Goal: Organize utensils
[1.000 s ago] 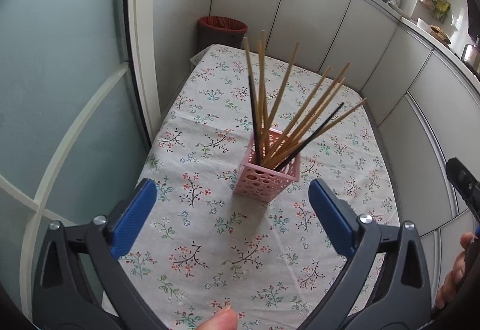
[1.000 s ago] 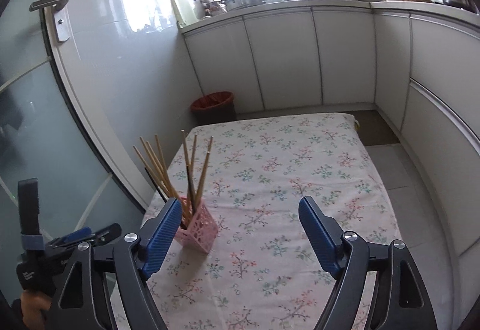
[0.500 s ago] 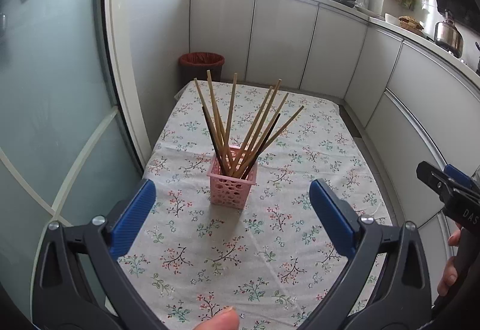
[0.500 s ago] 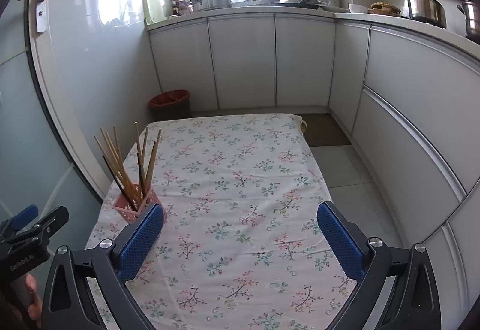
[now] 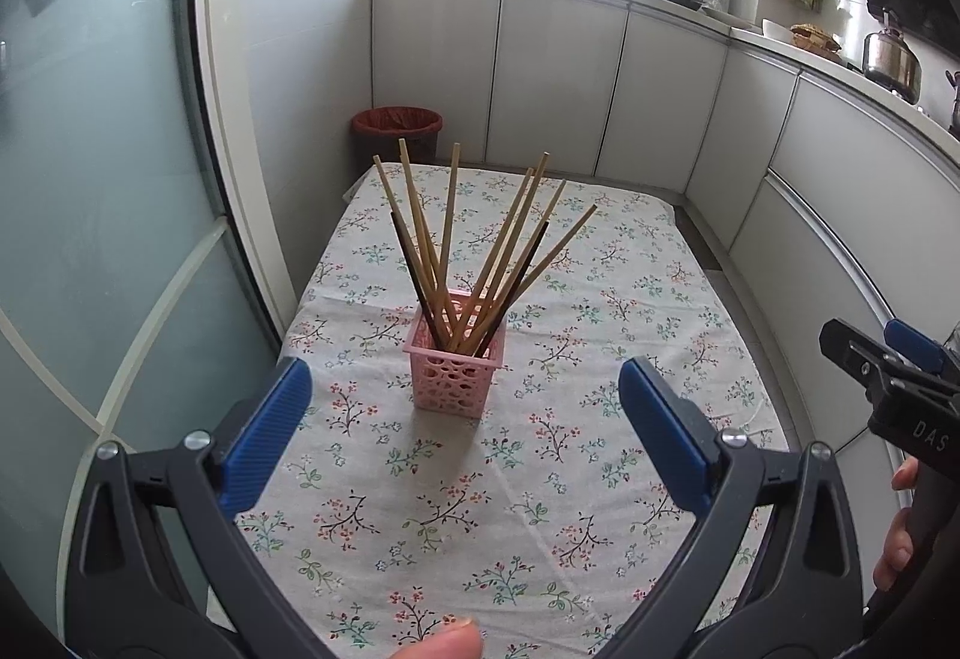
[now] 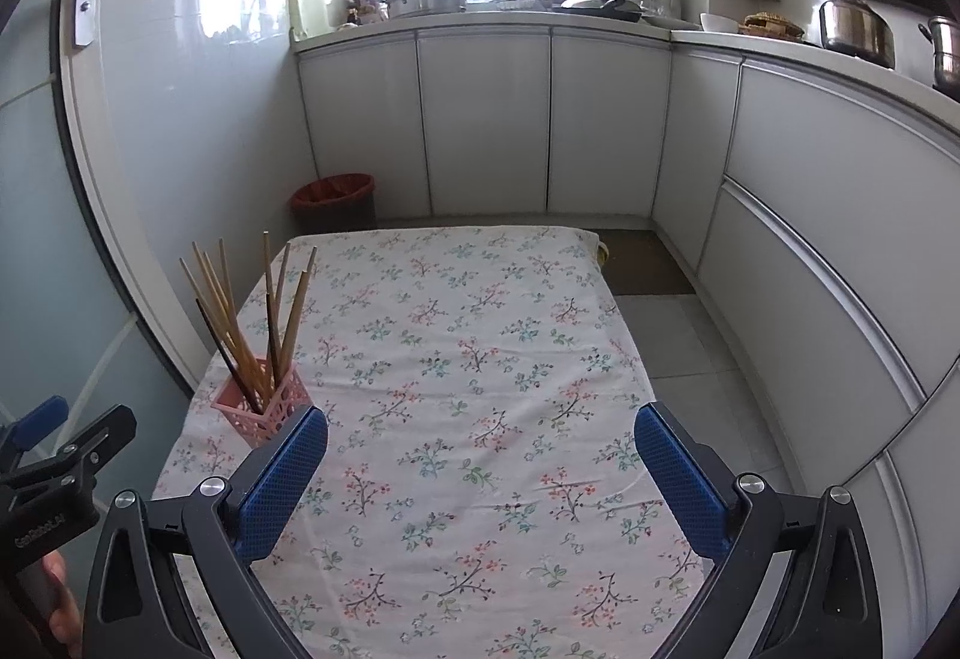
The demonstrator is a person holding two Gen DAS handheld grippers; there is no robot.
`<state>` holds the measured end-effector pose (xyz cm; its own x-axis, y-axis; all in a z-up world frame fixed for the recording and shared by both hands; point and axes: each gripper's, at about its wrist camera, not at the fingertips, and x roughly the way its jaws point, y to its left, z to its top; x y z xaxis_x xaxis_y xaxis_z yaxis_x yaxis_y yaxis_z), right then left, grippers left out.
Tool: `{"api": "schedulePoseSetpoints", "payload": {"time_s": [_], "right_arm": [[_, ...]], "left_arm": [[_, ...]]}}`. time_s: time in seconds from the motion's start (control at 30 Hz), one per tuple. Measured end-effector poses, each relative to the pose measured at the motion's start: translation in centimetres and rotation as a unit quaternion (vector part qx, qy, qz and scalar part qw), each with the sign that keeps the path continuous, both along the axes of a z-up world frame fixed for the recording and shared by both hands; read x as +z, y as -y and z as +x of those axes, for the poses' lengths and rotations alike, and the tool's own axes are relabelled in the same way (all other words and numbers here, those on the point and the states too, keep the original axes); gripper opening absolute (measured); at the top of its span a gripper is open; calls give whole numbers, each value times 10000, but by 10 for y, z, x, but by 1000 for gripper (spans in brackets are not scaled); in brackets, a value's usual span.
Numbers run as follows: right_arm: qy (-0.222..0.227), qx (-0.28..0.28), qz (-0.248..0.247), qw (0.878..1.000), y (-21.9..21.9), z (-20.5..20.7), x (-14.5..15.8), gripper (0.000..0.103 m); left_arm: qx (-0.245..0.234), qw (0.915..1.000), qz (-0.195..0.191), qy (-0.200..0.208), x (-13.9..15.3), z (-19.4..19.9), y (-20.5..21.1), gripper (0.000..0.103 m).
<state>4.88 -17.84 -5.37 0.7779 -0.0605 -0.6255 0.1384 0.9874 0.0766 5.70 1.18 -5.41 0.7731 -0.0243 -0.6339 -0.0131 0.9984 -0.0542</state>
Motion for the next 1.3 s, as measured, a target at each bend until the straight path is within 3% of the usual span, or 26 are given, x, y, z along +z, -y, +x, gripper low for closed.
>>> {"api": "schedulePoseSetpoints", "payload": {"time_s": [1.3], "right_arm": [[-17, 31, 22, 10000, 1, -1, -4, 103]], "left_arm": [[31, 9999, 162, 43, 0, -3, 4, 102]]}}
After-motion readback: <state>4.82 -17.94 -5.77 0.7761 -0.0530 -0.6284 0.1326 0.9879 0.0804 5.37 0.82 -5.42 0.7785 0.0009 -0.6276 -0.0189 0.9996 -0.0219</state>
